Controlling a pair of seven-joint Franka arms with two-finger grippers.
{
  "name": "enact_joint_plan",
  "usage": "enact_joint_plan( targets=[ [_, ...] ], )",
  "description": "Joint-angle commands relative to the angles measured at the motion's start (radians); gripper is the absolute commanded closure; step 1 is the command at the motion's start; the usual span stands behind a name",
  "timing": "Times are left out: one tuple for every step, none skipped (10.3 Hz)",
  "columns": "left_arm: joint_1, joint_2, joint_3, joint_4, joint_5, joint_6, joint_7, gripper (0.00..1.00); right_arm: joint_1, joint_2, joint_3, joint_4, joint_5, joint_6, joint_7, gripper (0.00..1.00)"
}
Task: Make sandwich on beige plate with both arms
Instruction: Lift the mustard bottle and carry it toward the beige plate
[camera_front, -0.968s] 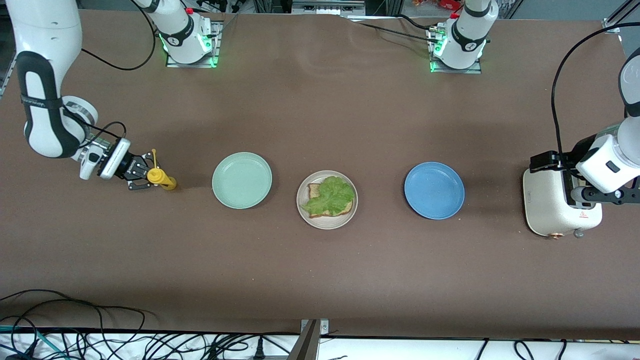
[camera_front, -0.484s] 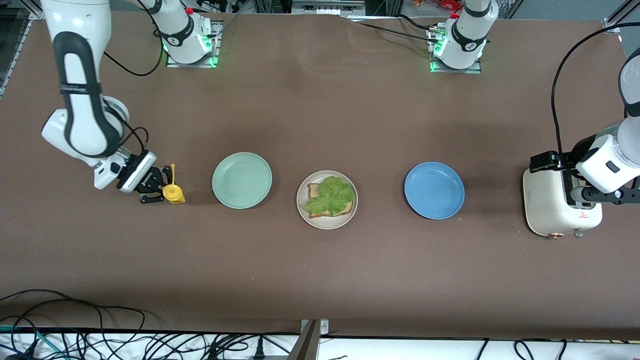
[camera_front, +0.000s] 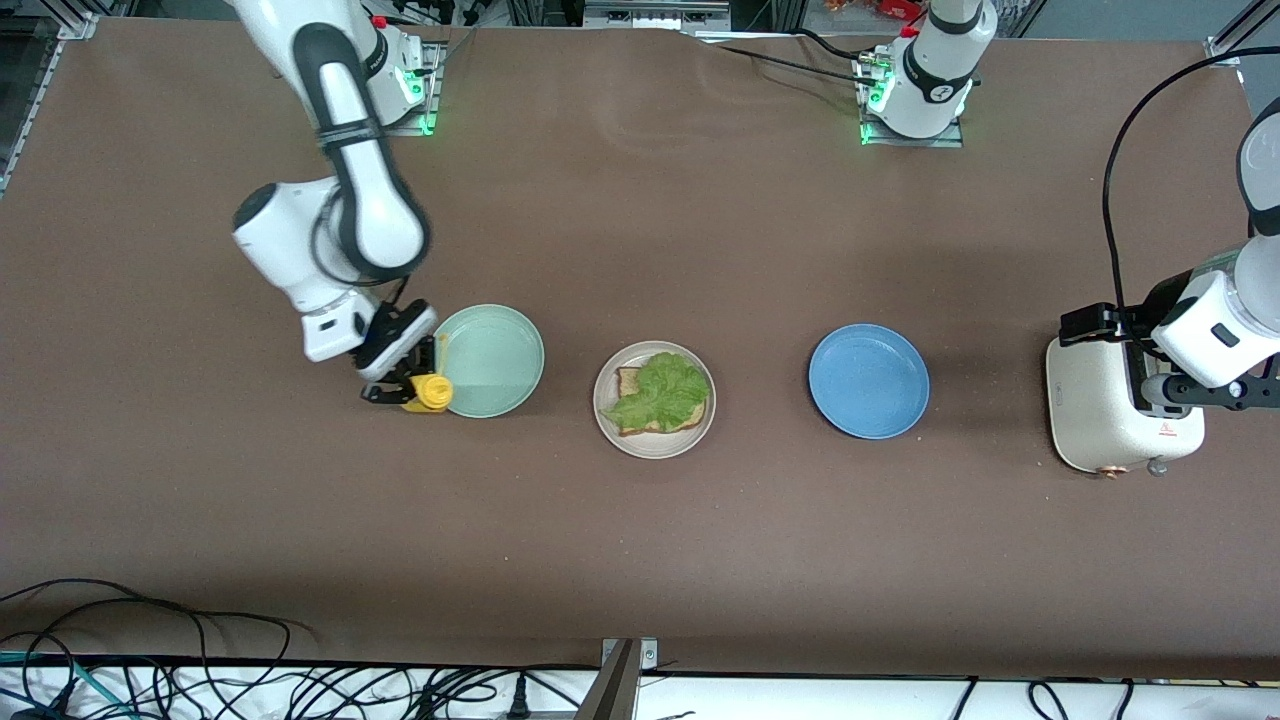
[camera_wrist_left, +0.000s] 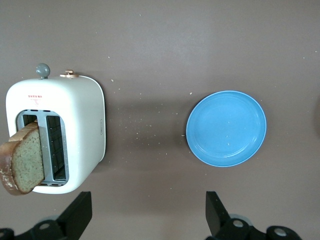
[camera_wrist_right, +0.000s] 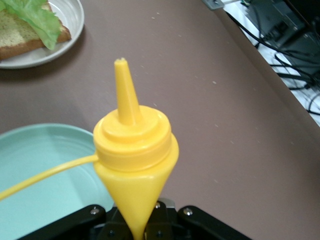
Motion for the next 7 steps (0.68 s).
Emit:
enact_joint_plan(
  targets=[
    [0.002,-0.003,-0.007,-0.004,0.031,-0.006,-0.005,0.00,0.027,0.030,-0.019,0.005,-0.024,0.045,0.029,1.00],
    [0.002,-0.003,-0.007,-0.004,0.031,-0.006,-0.005,0.00,0.023,0.027,-0.025,0.006,-0.024,0.041,0.029,1.00],
    [0.002,-0.003,-0.007,-0.004,0.031,-0.006,-0.005,0.00,0.023,0.024,-0.034,0.008,-0.016,0.040,0.056,1.00],
    [0.002,-0.003,-0.005,-0.004,0.031,-0.006,-0.005,0.00,0.018,0.021,-0.042,0.020,-0.016,0.031,0.084,1.00],
    [0.002,-0.003,-0.007,-0.004,0.031,-0.006,-0.005,0.00,0.012,0.021,-0.050,0.034,-0.016,0.002,0.116,1.00],
    [0.002,-0.002,-0.007,-0.004,0.031,-0.006,-0.005,0.00,0.006,0.023,-0.060,0.049,-0.017,-0.023,0.177,1.00],
    [0.002,-0.002,-0.007,-0.004,0.031,-0.006,-0.005,0.00,-0.003,0.026,-0.082,0.069,-0.023,-0.076,0.228,1.00]
  ],
)
